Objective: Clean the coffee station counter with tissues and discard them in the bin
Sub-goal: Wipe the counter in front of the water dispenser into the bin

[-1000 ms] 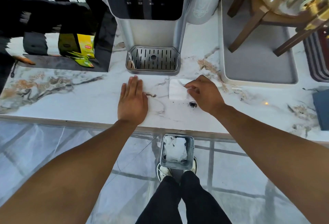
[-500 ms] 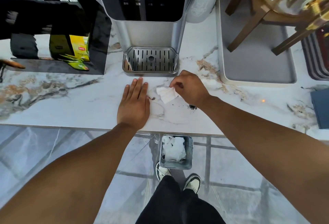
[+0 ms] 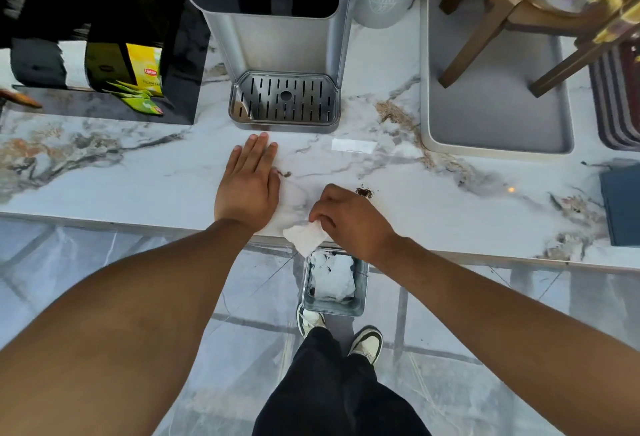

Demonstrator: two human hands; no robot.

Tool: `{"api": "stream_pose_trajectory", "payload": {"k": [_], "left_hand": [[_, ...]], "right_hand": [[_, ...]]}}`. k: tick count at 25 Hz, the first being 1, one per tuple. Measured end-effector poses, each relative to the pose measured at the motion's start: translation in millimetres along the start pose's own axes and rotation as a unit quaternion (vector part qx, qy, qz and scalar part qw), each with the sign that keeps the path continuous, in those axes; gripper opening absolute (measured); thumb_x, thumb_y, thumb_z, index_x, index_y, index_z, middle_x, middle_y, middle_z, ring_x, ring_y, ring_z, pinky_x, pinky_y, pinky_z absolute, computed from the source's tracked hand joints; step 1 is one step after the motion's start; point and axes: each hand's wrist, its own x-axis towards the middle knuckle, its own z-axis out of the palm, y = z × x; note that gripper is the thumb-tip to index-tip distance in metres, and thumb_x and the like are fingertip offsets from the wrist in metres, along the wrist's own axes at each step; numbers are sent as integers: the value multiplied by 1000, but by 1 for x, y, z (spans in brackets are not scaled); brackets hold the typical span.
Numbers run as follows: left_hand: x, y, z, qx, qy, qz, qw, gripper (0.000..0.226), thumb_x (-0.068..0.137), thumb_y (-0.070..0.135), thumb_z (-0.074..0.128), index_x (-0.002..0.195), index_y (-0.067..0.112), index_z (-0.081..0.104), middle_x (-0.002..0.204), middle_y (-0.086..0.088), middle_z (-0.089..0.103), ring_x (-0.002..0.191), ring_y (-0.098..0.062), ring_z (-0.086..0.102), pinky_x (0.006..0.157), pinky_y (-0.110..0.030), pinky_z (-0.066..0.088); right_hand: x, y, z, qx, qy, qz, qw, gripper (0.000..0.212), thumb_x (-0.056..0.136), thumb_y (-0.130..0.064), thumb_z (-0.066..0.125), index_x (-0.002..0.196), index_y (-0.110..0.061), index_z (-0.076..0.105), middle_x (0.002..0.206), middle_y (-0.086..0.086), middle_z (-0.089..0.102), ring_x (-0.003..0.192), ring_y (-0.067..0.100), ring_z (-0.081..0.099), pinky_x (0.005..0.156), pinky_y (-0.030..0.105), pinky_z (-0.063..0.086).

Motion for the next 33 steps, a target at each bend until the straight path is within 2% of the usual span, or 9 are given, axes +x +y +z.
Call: {"api": "stream_pose_trajectory", "payload": {"k": [3, 6, 10, 12, 14, 17, 21, 28, 33], "left_hand": [[1, 0, -1, -2, -5, -6, 1000, 53, 103, 30, 28, 151, 9, 38, 164, -8, 27, 154, -23, 19, 127, -43, 16], [1, -1, 0, 0, -4, -7, 1000, 54, 103, 31, 27, 152, 11, 38, 165, -7, 26, 155, -22, 18, 128, -43, 15], [1, -1, 2, -3, -1, -9, 1000, 53, 103, 31, 28, 151, 12, 38, 165, -6, 26, 155, -21, 18, 128, -42, 14], [1, -2, 3, -7, 4, -11, 1000, 53, 102, 32, 28, 151, 12, 39, 165, -6, 27, 155, -20, 18, 128, -42, 14], [2, -4, 4, -7, 7, -12, 1000, 53, 103, 32, 29, 150, 13, 39, 164, -5, 27, 154, -20, 18, 127, -42, 15], [2, -3, 3, -6, 8, -13, 1000, 52, 103, 31, 30, 150, 13, 39, 164, -6, 28, 154, -20, 19, 127, -43, 16], [2, -2, 3, -5, 10, -12, 1000, 51, 102, 30, 32, 150, 12, 41, 164, -7, 29, 154, -21, 20, 127, -44, 17], [2, -1, 2, -11, 9, -17, 1000, 51, 101, 29, 34, 149, 12, 42, 164, -6, 29, 154, -22, 21, 127, -43, 16], [3, 0, 2, -10, 11, -19, 1000, 53, 100, 30, 33, 149, 12, 42, 164, -7, 29, 154, -22, 22, 127, -44, 17]], "right_hand": [[-42, -1, 8, 12, -5, -5, 1000, 21, 89, 2, 60, 99, -8, 76, 97, 13, 62, 85, 30, 63, 79, 36, 52], [-71, 4, 6, 43, 9, 4, 999, 21, 87, 2, 64, 99, -11, 76, 93, 8, 61, 78, 19, 62, 75, 23, 48], [-40, 27, -30, 56, 171, 44, 983, 21, 85, 2, 66, 97, -11, 77, 89, 7, 61, 70, 8, 55, 73, 15, 42], [-7, 46, -54, 43, 235, 92, 967, 22, 85, 1, 65, 97, -12, 77, 90, 10, 62, 71, 10, 57, 74, 16, 43], [23, 61, -69, 30, 261, 137, 955, 23, 85, -1, 63, 97, -14, 77, 93, 11, 64, 75, 16, 61, 77, 19, 45], [55, 72, -72, 15, 203, 160, 966, 23, 89, -7, 61, 100, -19, 77, 97, 5, 64, 85, 20, 64, 80, 20, 44], [68, 66, -62, 5, 130, 119, 984, 25, 89, -7, 59, 99, -21, 77, 97, 2, 61, 90, 20, 62, 84, 25, 47], [38, 45, -45, -38, 36, 20, 998, 22, 93, -9, 57, 103, -16, 75, 99, 8, 61, 91, 27, 62, 83, 34, 49], [0, 28, -25, -37, 9, -28, 999, 22, 91, -3, 58, 104, -9, 74, 101, 14, 63, 88, 34, 64, 80, 40, 51]]}}
